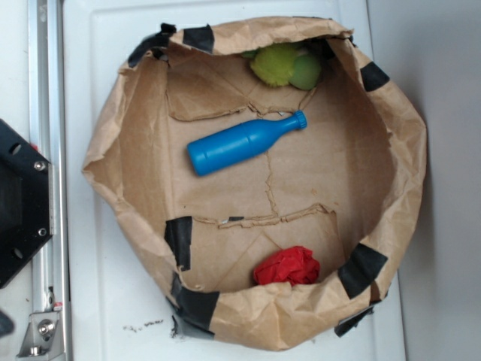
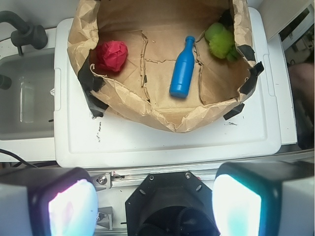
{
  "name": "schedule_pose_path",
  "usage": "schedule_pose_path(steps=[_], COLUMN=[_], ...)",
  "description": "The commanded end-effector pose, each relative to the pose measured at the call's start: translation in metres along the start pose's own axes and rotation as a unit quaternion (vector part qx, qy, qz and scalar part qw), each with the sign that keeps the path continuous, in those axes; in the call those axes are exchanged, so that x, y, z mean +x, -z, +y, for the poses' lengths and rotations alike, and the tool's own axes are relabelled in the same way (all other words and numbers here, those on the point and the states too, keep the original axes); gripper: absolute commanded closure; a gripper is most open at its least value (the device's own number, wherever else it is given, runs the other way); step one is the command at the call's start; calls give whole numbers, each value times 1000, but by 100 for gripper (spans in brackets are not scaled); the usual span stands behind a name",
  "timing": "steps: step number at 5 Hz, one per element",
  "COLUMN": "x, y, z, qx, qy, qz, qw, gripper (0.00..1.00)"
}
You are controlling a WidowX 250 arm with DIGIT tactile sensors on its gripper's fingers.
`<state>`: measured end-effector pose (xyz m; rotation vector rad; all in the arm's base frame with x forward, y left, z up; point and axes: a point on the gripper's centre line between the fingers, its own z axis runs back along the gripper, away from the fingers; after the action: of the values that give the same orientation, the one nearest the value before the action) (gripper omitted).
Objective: Grab the blue bottle.
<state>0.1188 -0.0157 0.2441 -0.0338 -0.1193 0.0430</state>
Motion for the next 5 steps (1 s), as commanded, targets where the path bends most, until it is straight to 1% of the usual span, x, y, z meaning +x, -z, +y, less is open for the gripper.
schedule_pose_path(steps=[1, 2, 3, 4, 5], x=[0, 25, 31, 76, 123], y=[0, 0, 9, 64, 106], z=[0, 3, 8, 36, 74], qx=[0, 17, 18, 48, 36], qy=[0, -21, -27, -9, 14], qz=[0, -13, -8, 8, 18], qw=[1000, 1000, 999, 999, 999], gripper=[0, 0, 0, 0, 0])
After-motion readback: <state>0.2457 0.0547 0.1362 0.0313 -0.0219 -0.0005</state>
